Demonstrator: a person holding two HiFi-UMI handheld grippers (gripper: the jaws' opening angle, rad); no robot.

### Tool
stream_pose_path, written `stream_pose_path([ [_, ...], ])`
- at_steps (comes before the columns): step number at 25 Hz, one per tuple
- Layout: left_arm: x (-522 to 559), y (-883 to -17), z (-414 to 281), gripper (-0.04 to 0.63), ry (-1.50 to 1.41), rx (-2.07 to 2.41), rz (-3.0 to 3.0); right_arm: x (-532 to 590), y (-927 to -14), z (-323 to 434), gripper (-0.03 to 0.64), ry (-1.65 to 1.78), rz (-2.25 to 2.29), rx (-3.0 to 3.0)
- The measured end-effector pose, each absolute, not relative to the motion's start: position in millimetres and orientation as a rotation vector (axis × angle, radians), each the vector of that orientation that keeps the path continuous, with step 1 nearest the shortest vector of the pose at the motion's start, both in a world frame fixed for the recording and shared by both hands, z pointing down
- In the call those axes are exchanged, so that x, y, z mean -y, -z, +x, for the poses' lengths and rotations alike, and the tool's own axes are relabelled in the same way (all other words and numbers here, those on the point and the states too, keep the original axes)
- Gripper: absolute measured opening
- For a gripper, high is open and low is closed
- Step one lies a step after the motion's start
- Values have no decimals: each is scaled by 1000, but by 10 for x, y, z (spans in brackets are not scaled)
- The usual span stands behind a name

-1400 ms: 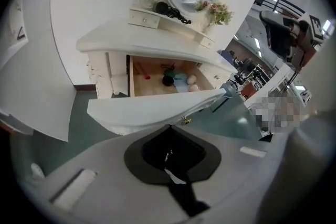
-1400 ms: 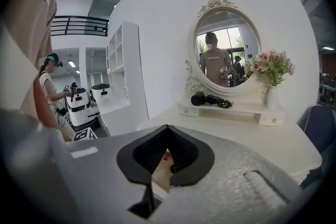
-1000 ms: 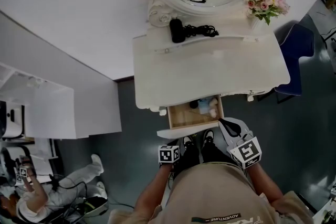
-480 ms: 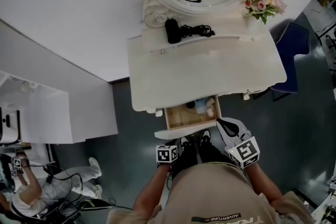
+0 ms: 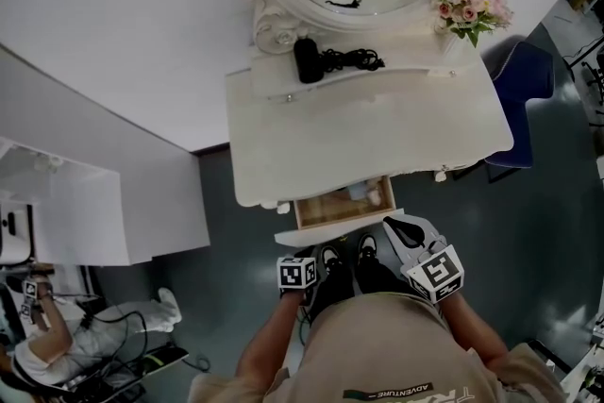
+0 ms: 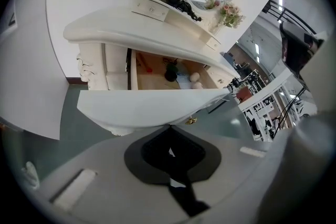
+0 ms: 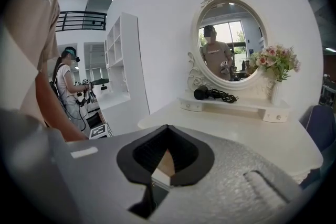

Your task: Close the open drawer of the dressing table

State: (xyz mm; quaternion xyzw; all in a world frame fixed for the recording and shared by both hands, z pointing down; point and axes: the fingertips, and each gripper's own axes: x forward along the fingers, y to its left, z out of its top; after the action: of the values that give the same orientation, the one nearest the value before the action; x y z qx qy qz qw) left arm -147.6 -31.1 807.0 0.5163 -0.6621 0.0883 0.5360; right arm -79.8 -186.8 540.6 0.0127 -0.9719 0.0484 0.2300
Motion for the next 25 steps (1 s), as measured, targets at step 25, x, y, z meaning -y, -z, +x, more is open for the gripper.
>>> stream_pose_path([
  [25,940,-8011,-2432,18,-204,1652,1219,2255,-5472,-1055,2,-179,122,2661],
])
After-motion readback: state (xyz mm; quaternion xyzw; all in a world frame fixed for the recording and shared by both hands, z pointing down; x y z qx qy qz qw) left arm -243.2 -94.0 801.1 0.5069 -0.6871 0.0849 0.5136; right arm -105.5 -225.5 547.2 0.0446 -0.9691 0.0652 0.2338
